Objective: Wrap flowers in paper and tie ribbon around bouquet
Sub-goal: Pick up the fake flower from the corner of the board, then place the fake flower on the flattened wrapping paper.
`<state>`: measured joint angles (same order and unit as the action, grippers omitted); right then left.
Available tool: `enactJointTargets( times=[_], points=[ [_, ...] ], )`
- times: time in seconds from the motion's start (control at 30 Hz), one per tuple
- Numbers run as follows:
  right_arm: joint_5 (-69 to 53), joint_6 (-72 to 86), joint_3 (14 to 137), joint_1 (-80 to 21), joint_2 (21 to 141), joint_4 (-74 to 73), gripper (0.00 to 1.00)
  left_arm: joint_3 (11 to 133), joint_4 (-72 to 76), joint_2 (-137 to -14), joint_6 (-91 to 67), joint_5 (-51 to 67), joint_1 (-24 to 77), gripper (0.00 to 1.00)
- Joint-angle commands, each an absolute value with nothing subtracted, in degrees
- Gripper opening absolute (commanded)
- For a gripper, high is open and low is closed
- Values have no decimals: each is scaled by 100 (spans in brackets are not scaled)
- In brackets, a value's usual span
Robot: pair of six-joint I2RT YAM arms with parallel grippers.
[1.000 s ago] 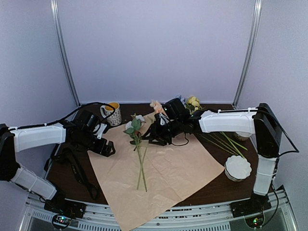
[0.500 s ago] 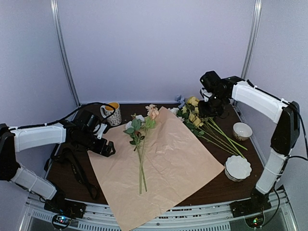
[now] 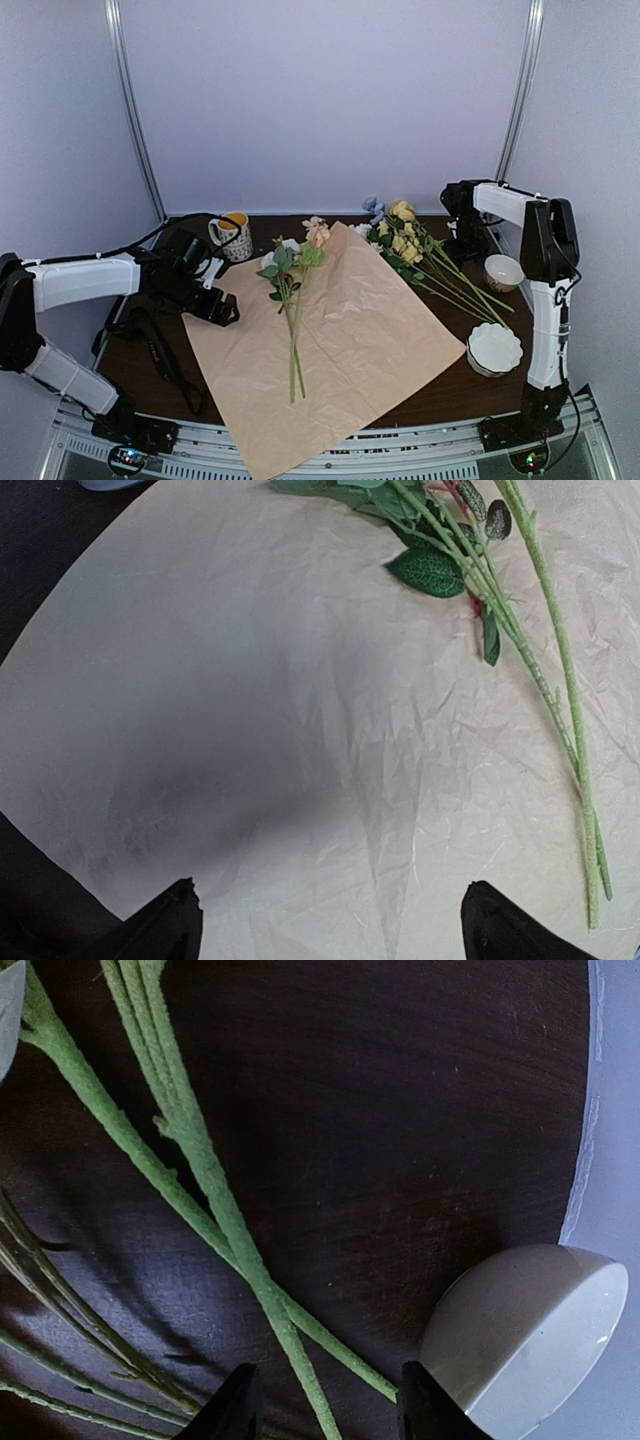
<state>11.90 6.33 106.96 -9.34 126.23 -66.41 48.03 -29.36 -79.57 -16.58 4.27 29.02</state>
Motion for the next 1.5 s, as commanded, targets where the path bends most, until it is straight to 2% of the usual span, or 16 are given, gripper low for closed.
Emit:
enactJointTargets(
  times=[0.0, 0.13, 0.37, 0.53, 0.7, 0.87, 1.17, 1.23, 1.3, 1.37, 1.47],
  points=[
    [1127, 380, 11094, -923, 12800, -6725, 45, 5043, -2978, -8119, -1645, 352, 2884, 93],
    [1205, 380, 11104, -877, 13079, -6904, 38, 5118, -2988, -8205, -1649, 366, 2884, 93],
    [845, 361, 10795, -861, 13138, -6988, 34, 5267, -3082, -8317, -1588, 338, 2887, 93],
    [937, 378, 10731, -844, 13124, -6983, 17, 5322, -3094, -8354, -1599, 338, 2884, 93],
    [1046, 387, 10651, -844, 12868, -6935, 13, 5317, -3111, -8347, -1583, 336, 2884, 93],
    [1130, 406, 10538, -859, 12500, -6870, 0, 5325, -3111, -8382, -1593, 367, 2884, 93],
    [1406, 869, 10396, -861, 11277, -6423, 0, 5278, -3056, -8265, -1587, 380, 2887, 93],
    [733, 1158, 10154, -860, 10692, -5941, 0, 5254, -3027, -8244, -1599, 386, 2885, 93],
    [-720, 1555, 9558, -861, 9966, -5037, 0, 5212, -2959, -8244, -1616, 400, 2888, 94],
    [-2159, 2607, 8630, -984, 9300, -3646, 0, 5166, -2865, -8253, -1662, 390, 2883, 94],
    [-2746, 3808, 7614, -1797, 8807, -2063, 0, 5117, -2714, -8267, -1755, 430, 2891, 94]
  ],
)
